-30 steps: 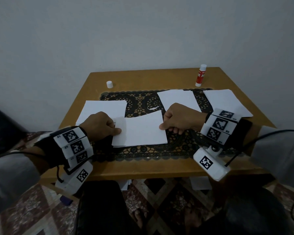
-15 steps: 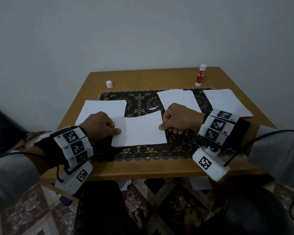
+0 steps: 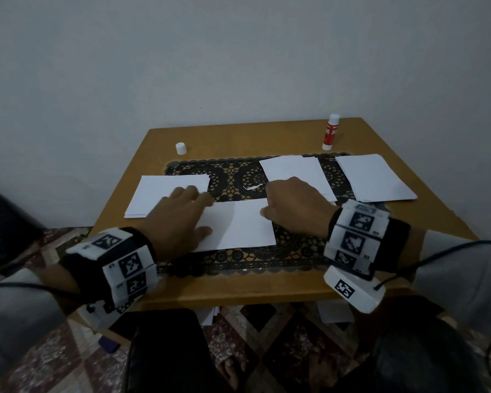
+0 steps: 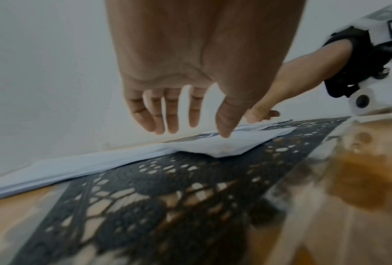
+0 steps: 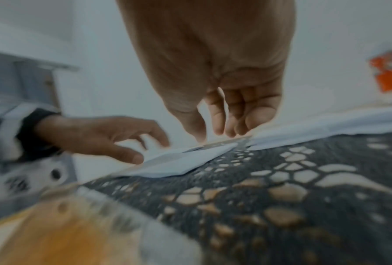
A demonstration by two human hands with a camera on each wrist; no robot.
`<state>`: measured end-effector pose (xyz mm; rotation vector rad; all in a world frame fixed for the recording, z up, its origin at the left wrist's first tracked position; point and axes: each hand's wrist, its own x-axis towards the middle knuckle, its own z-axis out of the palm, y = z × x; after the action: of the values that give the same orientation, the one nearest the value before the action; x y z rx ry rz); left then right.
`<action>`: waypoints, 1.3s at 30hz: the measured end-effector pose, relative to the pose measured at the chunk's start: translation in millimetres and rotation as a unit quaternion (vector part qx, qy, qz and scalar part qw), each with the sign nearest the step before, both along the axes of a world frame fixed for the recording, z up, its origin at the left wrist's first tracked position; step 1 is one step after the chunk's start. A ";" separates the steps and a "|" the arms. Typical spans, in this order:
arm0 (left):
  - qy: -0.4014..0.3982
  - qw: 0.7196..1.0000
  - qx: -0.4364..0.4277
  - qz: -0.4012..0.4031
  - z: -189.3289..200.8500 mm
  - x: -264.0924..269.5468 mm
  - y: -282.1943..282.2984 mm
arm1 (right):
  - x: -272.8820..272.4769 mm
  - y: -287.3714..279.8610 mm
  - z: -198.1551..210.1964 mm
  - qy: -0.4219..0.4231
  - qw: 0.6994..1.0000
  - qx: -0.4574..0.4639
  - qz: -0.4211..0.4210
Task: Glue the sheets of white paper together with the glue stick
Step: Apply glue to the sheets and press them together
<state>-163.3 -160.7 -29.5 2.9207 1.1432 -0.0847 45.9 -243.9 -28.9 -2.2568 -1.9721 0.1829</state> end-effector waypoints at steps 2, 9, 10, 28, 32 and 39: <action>0.059 0.996 -0.033 -0.058 -1.5 3.4 -5.8 | -14.2 -11.6 3.2 -0.028 0.995 0.011 0.095; 0.219 0.968 -0.105 -0.062 -7.1 4.8 -1.0 | -34.8 -9.2 -2.8 -0.085 0.950 -0.234 0.190; 0.221 0.968 -0.103 -0.062 -6.7 4.0 -2.3 | -34.0 -4.8 -1.7 -0.084 0.952 -0.234 0.176; 0.123 0.971 -0.200 0.045 2.5 7.9 -1.3 | -48.0 14.3 2.7 -0.092 0.950 -0.260 0.149; 0.100 0.971 -0.204 0.074 -0.5 5.2 4.6 | -58.9 10.7 -3.5 -0.122 0.937 -0.269 0.187; 0.113 0.973 -0.181 0.086 -1.3 4.0 -0.5 | -57.3 -3.9 1.2 -0.113 0.936 -0.271 0.193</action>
<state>-159.3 -161.2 -30.8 2.5293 1.2498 -0.5730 -11.4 -247.8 -27.8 -2.2165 -2.7652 0.6018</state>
